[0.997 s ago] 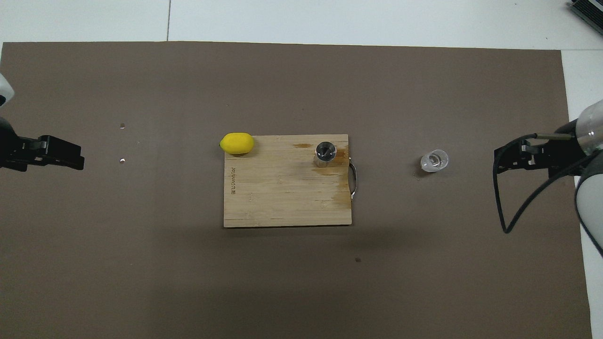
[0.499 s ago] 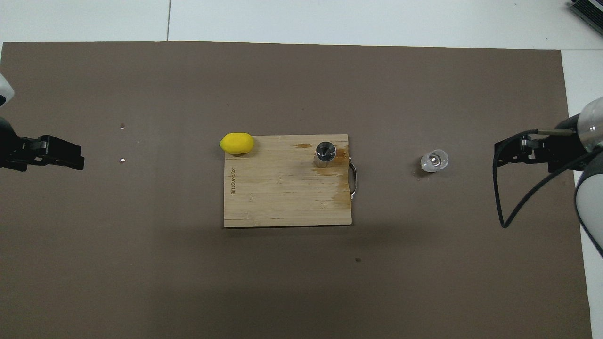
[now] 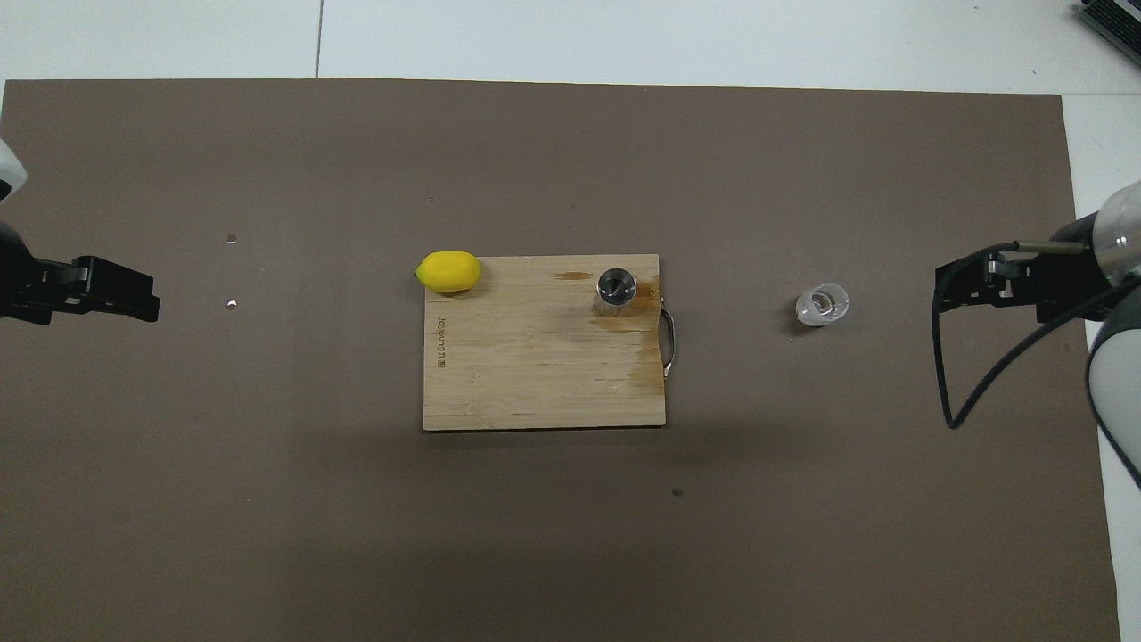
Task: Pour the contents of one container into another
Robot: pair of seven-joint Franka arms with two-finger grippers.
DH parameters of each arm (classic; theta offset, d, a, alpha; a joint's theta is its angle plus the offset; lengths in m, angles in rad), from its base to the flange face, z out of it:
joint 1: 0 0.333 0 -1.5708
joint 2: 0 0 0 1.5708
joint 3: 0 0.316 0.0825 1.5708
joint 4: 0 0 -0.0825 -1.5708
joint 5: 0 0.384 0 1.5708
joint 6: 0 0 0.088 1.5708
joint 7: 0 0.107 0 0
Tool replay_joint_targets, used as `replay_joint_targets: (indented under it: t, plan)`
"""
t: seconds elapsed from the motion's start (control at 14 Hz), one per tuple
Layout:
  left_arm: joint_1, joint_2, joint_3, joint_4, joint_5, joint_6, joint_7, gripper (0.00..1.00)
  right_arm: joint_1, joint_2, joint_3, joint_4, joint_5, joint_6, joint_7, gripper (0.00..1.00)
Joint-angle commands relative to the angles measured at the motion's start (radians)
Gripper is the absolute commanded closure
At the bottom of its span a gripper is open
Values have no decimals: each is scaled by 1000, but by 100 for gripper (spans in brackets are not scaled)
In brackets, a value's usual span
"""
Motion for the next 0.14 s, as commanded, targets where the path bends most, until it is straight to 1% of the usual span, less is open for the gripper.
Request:
replay_joint_targets:
  t: [0.0, 0.07]
  plan:
    - [14, -24, -7, -22, -11, -9, 9, 0, -8, -22, 4, -30, 0, 21, -16, 1]
    - [12, -24, -7, -22, -11, -9, 9, 0, -10, -22, 4, -30, 0, 21, -16, 1]
